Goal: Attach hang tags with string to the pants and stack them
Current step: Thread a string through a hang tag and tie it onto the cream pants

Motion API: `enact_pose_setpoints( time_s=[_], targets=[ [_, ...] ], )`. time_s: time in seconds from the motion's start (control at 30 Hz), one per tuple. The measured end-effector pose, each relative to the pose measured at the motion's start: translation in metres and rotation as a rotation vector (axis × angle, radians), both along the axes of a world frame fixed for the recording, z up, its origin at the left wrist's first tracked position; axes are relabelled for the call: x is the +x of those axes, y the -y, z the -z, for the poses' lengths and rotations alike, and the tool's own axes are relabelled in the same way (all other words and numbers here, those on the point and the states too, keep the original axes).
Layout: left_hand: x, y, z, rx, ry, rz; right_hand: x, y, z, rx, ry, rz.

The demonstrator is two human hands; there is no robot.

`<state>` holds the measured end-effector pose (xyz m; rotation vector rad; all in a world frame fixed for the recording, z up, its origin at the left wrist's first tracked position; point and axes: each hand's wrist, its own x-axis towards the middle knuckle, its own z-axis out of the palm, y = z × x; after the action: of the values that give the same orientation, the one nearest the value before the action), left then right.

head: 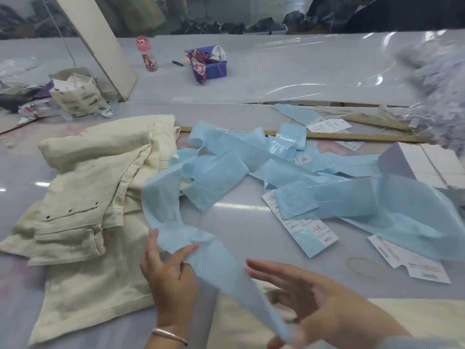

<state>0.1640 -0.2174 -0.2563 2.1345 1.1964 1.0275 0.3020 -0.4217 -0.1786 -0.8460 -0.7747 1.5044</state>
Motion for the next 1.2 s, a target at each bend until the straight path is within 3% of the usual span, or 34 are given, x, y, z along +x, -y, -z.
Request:
enact_pose_setpoints(
  time_s=[0.07,0.13,0.23,0.27,0.33,0.4,0.47,0.57,0.67,0.77,0.83,0.9,0.97,1.03,1.1,1.13,1.2],
  targets=[
    [0.003,0.001,-0.007,-0.169,0.192,-0.1,-0.015,-0.004,0.001,-0.087,0.232,0.18],
    [0.007,-0.001,-0.021,-0.428,0.496,-0.157,-0.03,-0.014,-0.005,-0.125,0.576,0.417],
    [0.008,-0.003,-0.043,-0.949,0.967,-0.127,-0.031,-0.023,-0.014,-0.114,0.769,0.556],
    [0.006,-0.002,-0.049,-1.125,0.99,-0.087,-0.03,-0.028,-0.019,-0.095,0.806,0.562],
    [0.006,0.006,-0.058,-1.383,0.83,0.059,-0.027,-0.038,-0.023,-0.078,0.836,0.559],
    [0.01,0.017,-0.066,-1.512,0.64,0.292,-0.026,-0.046,-0.023,-0.075,0.85,0.537],
    [0.018,0.021,-0.073,-1.57,0.563,0.424,-0.031,-0.05,-0.018,-0.069,0.875,0.451],
    [0.03,0.007,-0.074,-1.61,0.574,0.263,-0.04,-0.044,-0.007,-0.081,0.882,0.286],
    [0.036,-0.012,-0.078,-1.654,0.655,0.259,-0.034,-0.037,-0.004,-0.094,0.977,0.151],
    [0.036,-0.018,-0.077,-1.526,0.707,0.358,-0.018,-0.041,-0.008,-0.13,0.891,0.3],
    [0.033,-0.014,-0.079,-1.39,0.767,0.465,-0.006,-0.05,-0.009,-0.212,1.054,0.381],
    [0.029,-0.01,-0.089,-1.163,0.85,0.512,0.003,-0.062,-0.01,-0.299,1.222,0.314],
    [0.022,-0.017,-0.104,-0.796,0.857,0.446,0.007,-0.075,-0.009,-0.366,1.227,0.281],
    [0.013,-0.035,-0.124,-0.311,0.694,0.347,0.013,-0.088,-0.005,-0.405,1.193,0.397],
    [0.005,-0.058,-0.142,0.178,0.4,0.25,0.026,-0.102,0.0,-0.457,1.11,0.576],
    [0.002,-0.069,-0.146,0.317,0.291,0.207,0.035,-0.11,0.004,-0.488,1.026,0.66],
    [0.003,-0.083,-0.15,0.306,0.191,0.14,0.053,-0.129,0.013,-0.558,0.804,0.769]
  ],
)
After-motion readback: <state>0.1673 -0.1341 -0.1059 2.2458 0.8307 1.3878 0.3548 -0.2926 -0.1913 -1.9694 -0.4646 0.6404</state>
